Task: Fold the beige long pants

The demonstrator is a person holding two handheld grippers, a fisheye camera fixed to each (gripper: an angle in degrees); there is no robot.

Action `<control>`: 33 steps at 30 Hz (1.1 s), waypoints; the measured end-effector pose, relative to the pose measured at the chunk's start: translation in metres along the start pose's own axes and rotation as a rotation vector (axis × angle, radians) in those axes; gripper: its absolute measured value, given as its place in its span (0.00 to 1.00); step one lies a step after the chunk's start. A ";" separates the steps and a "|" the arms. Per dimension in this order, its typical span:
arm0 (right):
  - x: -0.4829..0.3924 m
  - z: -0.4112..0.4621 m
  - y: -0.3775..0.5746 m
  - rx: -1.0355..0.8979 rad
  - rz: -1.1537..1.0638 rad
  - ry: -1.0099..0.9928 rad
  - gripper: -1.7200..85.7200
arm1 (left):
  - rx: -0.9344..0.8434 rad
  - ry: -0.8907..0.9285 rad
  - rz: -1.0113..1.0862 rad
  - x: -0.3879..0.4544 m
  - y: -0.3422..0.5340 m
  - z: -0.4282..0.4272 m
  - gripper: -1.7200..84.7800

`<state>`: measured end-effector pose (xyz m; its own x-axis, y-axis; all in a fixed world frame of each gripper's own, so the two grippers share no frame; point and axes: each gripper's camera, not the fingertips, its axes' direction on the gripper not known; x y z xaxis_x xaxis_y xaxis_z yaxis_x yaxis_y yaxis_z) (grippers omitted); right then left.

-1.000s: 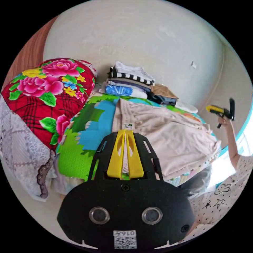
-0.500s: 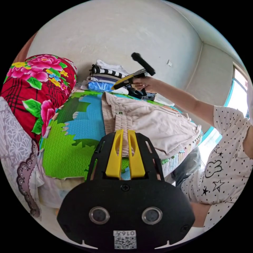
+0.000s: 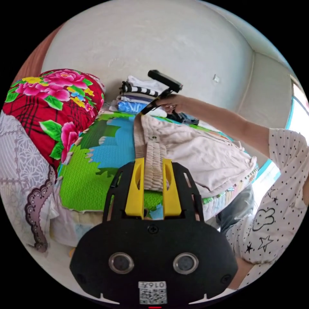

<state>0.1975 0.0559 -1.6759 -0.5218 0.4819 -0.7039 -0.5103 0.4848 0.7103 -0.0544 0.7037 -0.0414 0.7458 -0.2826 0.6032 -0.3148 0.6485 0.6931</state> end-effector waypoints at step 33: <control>0.005 0.052 -0.214 0.073 0.101 0.010 0.03 | 0.004 -0.372 -0.104 0.026 0.002 0.006 0.01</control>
<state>0.3395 -0.0078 -1.8312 -0.5754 0.5239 -0.6281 -0.4039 0.4858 0.7752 -0.0389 0.6930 -0.0221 0.5104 -0.5843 0.6310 -0.2516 0.6002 0.7592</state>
